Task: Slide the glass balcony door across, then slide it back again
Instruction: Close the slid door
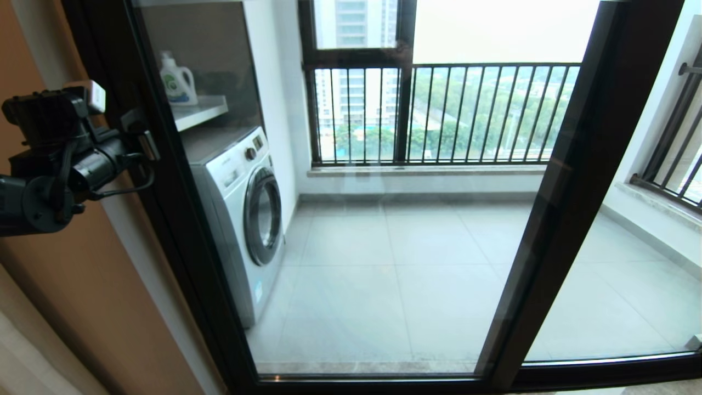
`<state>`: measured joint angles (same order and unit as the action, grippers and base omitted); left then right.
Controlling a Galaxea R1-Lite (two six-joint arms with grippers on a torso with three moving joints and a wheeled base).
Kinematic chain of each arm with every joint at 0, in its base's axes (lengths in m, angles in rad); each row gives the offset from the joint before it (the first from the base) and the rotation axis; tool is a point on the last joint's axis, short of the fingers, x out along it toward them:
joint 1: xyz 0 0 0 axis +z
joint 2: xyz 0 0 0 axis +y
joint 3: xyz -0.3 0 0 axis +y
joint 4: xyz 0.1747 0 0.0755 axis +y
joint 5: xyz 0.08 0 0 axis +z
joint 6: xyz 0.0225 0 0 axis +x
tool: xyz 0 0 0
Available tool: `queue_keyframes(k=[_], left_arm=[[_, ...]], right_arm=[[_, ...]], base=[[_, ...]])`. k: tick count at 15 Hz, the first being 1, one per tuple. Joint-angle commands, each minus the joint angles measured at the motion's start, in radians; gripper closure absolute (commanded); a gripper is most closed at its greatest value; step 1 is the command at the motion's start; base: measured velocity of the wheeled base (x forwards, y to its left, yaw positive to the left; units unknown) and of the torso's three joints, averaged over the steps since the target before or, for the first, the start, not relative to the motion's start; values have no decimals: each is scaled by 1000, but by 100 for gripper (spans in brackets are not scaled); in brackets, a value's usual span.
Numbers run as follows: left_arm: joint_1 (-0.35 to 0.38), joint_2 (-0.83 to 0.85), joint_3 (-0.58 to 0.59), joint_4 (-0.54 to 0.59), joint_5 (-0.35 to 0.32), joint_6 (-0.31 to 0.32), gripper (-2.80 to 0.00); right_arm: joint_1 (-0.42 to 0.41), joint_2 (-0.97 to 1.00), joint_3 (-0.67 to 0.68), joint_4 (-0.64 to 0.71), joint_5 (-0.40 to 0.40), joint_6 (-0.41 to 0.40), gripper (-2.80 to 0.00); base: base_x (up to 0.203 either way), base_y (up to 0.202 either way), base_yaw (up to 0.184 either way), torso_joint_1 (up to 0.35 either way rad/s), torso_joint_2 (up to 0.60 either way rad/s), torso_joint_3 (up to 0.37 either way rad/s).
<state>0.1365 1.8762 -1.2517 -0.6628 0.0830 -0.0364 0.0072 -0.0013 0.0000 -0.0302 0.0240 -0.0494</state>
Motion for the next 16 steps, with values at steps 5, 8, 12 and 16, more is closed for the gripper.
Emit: queue_keyframes(k=[5, 8, 12, 16], left_arm=[[59, 16, -8, -5, -28, 0, 0], [80, 20, -9, -5, -39, 0, 0], [89, 32, -11, -6, -43, 1, 0], [98, 34, -18, -6, -43, 3, 0]], right_arm=[[0, 1, 12, 0, 1, -1, 0], [0, 1, 12, 0, 1, 0, 0], [0, 1, 12, 0, 1, 0, 0], [0, 1, 12, 0, 1, 0, 0]], base=[[0, 0, 0, 0, 0, 0], [0, 0, 0, 0, 0, 0], [0, 0, 0, 0, 0, 0], [0, 0, 0, 0, 0, 0]])
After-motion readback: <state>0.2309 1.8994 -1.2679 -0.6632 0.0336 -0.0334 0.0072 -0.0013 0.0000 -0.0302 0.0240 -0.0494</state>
